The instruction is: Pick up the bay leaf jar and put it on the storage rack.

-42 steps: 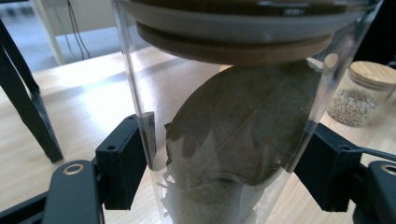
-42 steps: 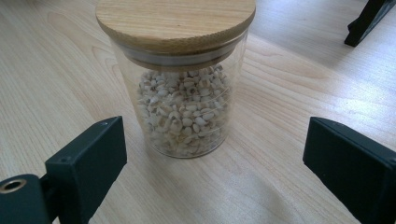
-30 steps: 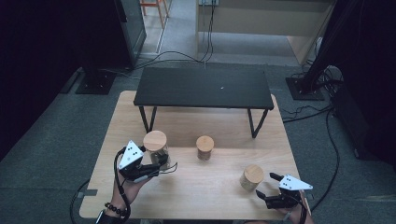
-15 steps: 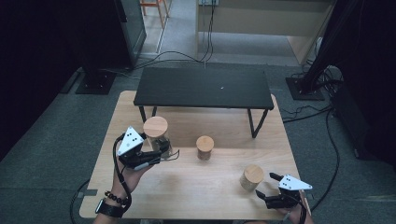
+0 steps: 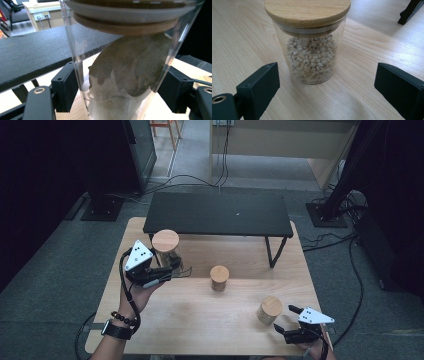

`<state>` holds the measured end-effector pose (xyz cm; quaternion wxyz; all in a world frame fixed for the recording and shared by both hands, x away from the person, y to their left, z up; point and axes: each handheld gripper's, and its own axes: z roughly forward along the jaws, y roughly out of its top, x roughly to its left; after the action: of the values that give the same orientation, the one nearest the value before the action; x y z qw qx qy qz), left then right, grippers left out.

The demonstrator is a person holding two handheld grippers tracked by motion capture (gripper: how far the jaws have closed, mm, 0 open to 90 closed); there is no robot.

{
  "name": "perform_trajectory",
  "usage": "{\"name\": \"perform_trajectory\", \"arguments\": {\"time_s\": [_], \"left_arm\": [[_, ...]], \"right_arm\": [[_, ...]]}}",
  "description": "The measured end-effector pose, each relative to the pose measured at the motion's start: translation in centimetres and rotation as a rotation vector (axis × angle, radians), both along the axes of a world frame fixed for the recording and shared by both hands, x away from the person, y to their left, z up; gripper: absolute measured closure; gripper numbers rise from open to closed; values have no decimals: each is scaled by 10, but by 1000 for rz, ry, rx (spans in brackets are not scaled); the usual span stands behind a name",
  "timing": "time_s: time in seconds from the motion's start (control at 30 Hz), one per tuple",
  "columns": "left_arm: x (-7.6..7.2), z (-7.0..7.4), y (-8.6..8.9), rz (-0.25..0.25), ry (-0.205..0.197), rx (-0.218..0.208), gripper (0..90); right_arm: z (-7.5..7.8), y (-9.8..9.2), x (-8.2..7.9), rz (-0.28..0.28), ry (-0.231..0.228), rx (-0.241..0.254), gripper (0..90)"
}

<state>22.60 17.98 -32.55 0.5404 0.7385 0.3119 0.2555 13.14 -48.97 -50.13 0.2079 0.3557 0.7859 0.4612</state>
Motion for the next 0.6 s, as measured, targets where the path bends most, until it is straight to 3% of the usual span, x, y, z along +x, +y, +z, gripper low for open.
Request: {"name": "perform_trajectory", "arguments": {"time_s": [0.6], "left_arm": [[31, 22, -9, 16, -9, -11, 254]], "right_arm": [[0, 0, 1, 6, 2, -4, 62]]}}
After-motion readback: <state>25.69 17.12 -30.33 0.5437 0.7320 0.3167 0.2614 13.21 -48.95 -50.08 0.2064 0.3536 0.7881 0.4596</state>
